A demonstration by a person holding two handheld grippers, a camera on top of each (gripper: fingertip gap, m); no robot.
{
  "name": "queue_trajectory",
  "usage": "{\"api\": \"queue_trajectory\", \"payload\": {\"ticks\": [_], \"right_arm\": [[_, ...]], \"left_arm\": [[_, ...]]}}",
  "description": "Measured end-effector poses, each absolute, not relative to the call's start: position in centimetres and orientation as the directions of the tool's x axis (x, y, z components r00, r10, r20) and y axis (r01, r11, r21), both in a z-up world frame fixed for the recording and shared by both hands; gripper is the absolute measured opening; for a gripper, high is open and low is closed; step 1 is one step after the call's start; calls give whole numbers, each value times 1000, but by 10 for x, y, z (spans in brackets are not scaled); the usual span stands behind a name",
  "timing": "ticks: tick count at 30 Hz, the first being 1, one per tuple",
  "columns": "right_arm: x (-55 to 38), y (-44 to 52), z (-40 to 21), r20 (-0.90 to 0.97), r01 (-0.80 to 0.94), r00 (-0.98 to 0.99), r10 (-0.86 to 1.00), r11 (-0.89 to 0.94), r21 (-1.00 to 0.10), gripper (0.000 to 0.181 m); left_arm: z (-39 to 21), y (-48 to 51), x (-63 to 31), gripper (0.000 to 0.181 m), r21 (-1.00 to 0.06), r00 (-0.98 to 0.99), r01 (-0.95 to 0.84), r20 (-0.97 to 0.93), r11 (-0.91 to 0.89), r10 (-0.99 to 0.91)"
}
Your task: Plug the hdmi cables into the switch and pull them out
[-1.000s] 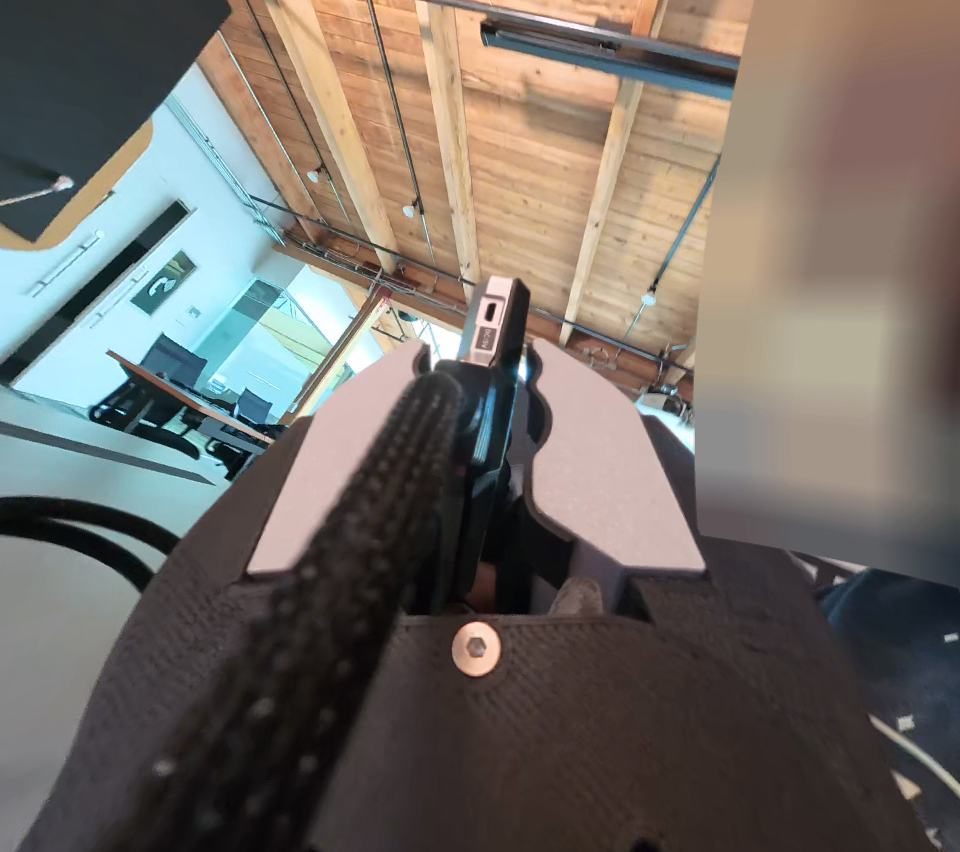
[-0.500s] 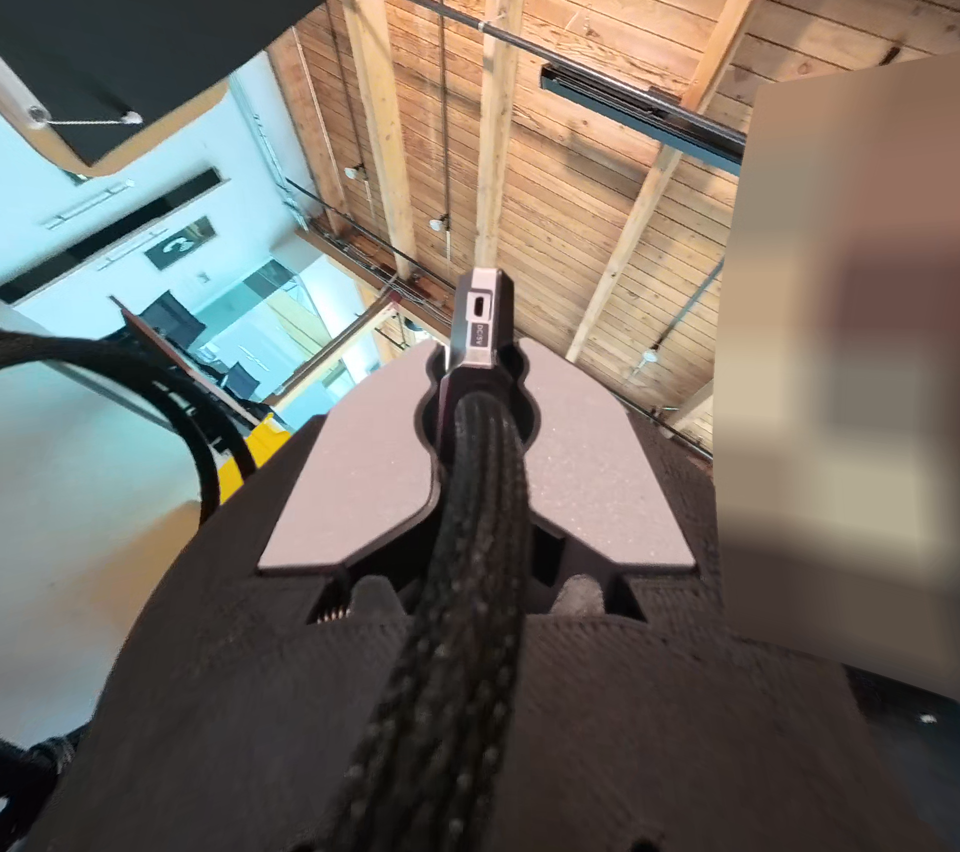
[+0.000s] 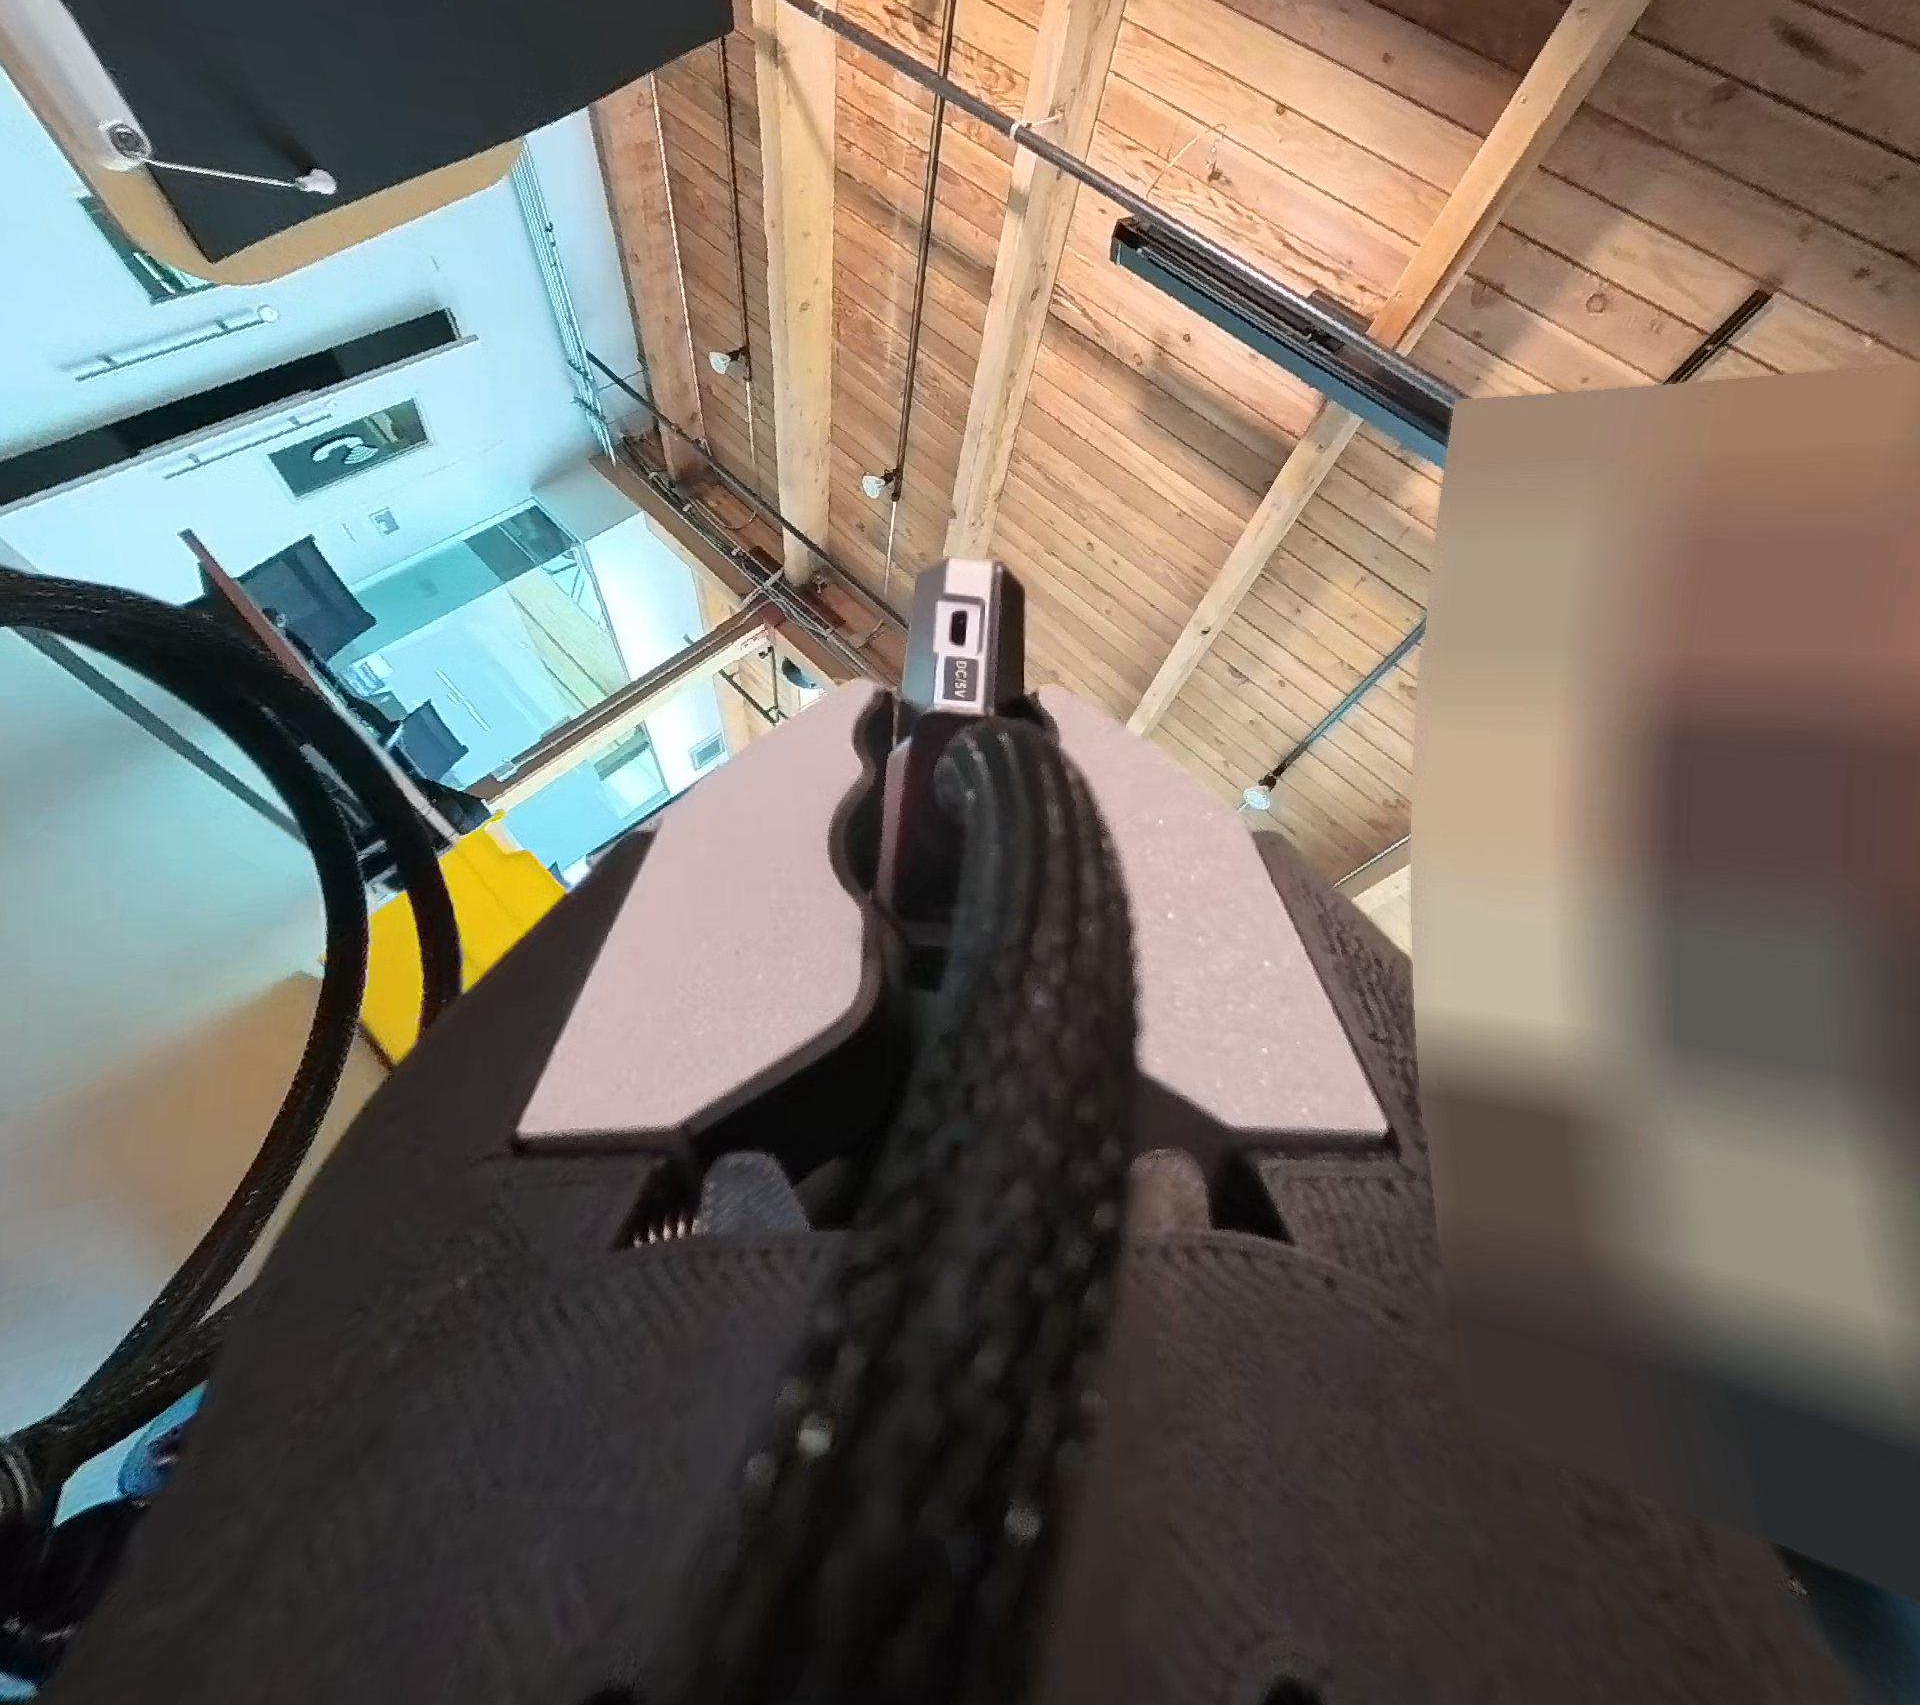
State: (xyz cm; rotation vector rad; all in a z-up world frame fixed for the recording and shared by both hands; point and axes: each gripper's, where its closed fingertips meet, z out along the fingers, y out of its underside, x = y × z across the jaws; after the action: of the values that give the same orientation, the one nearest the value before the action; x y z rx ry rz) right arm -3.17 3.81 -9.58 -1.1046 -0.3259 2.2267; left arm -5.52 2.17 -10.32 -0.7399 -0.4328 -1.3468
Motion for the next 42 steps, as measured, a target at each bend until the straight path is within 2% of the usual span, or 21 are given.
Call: {"api": "queue_trajectory", "payload": {"ticks": [1, 8, 13, 14, 17, 18, 20, 22, 23, 24, 28, 29, 30, 32, 34, 36, 37, 39, 42], "right_arm": [[-32, 38, -95, -627, -426, -452, 634, -771, -473, 9], [-31, 38, -90, -606, -434, -461, 648, -760, -484, 8], [-28, 44, -89, -616, -446, -473, 630, -774, -449, 8], [-28, 43, -89, -604, -460, -456, 654, -754, -469, 8], [-20, 35, -80, -483, -542, -414, 772, -635, -551, 10], [-19, 30, -75, -452, -547, -424, 785, -620, -562, 10], [-18, 22, -73, -421, -556, -425, 801, -598, -577, 14], [-25, 9, -74, -393, -503, -450, 802, -591, -630, 29], [-29, 5, -74, -391, -478, -459, 798, -592, -649, 29], [-31, 8, -76, -414, -474, -441, 796, -599, -646, 11], [-27, 9, -75, -412, -481, -465, 784, -614, -626, 12], [-30, 7, -77, -408, -464, -464, 786, -608, -645, 14], [-32, 4, -78, -398, -449, -461, 793, -596, -666, 12], [-32, 2, -77, -380, -455, -437, 816, -564, -689, 13], [-27, 14, -76, -424, -492, -440, 792, -608, -623, 12], [-1, 57, -67, -520, -602, -524, 675, -725, -335, 11], [2, 73, -68, -552, -600, -543, 633, -752, -272, 11], [0, 71, -64, -533, -591, -534, 657, -740, -321, 11], [-16, 29, -58, -427, -510, -516, 743, -667, -544, 11]], "left_arm": [[-103, 21, -56, 24, -225, 192, 973, 670, 51, -717], [-97, 18, -58, 23, -194, 179, 979, 646, 67, -742], [-97, 20, -61, 23, -166, 162, 984, 652, 69, -741], [-96, 20, -61, 23, -186, 187, 979, 648, 85, -738], [-88, 14, -49, 20, -389, 414, 896, 558, 214, -719], [-84, 8, -46, 21, -427, 455, 871, 512, 244, -728], [-82, 2, -44, 21, -448, 476, 855, 480, 261, -736], [-86, 2, -42, 22, -449, 444, 867, 493, 218, -748], [-86, 1, -42, 22, -438, 420, 877, 493, 200, -762], [-85, -1, -42, 21, -428, 406, 882, 482, 195, -777], [-86, 3, -39, 28, -440, 399, 881, 496, 172, -771], [-88, 6, -38, 41, -447, 398, 880, 512, 159, -761], [-89, 9, -35, 47, -468, 396, 873, 519, 135, -758], [-89, 9, -28, 40, -501, 394, 858, 497, 115, -773], [-88, 5, -35, 26, -473, 422, 865, 498, 171, -757], [-86, -2, -70, 24, -240, 305, 950, 555, 202, -774], [-90, 1, -78, 23, -176, 249, 968, 583, 179, -773], [-89, 0, -73, 23, -225, 305, 951, 562, 213, -768], [-84, -5, -61, 24, -301, 363, 924, 500, 235, -786]]}}
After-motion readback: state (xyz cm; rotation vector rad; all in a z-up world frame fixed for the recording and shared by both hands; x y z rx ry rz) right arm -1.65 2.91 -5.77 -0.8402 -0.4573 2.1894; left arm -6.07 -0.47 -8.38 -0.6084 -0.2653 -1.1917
